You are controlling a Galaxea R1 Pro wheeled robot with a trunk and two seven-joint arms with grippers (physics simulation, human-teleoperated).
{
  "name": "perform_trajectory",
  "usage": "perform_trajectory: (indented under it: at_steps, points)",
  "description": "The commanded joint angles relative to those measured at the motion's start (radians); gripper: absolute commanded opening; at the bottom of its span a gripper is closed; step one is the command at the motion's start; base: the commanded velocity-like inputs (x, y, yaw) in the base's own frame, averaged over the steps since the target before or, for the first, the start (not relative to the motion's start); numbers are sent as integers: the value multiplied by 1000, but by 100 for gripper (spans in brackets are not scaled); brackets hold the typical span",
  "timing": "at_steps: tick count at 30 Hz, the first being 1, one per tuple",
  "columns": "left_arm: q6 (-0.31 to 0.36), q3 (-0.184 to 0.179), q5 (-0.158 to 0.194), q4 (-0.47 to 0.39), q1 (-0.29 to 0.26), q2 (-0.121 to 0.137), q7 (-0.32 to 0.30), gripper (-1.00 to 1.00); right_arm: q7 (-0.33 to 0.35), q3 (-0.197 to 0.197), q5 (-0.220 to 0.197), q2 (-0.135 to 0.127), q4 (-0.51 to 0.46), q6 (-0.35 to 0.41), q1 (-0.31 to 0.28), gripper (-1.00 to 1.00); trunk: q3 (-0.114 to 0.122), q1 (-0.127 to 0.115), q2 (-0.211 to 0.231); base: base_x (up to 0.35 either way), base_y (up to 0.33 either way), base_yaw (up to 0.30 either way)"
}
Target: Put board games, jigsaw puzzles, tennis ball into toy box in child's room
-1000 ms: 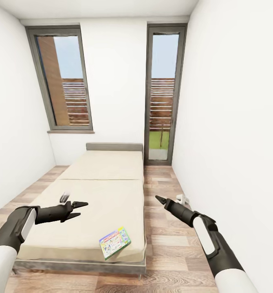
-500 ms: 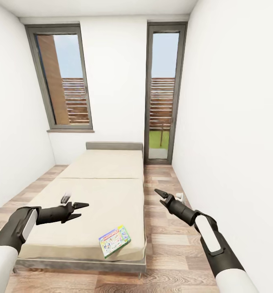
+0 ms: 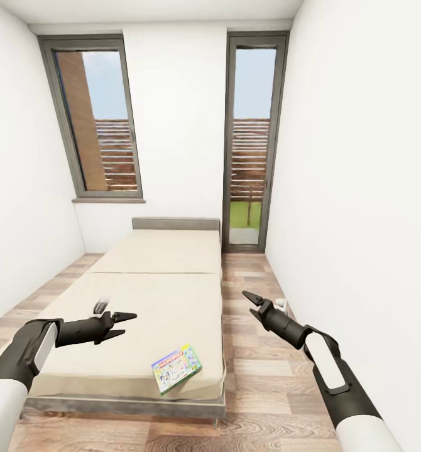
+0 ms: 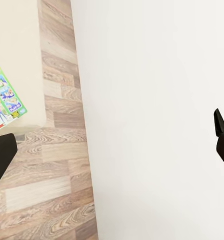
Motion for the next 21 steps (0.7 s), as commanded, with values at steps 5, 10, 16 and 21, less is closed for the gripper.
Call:
perform_trajectory:
  at_steps: [5,10,16,21]
  points:
    - [6,1,2,0,-1,0,-3,100,0,-3,-3,-3,7,6,-1,100,-17,19,-36,0,0,0]
    - [7,0,2,0,-1,0,-3,100,-4,-4,-2,-4,17,4,-1,100,-33,38,-71,0,0,0]
    - [7,1,2,0,-1,1,-3,100,-4,-5,-2,-3,48,2,-1,100,-51,61,-113,0,0,0]
    - [7,1,2,0,-1,2,-3,100,-5,-5,-2,-3,56,2,-1,100,-67,81,-148,0,0,0]
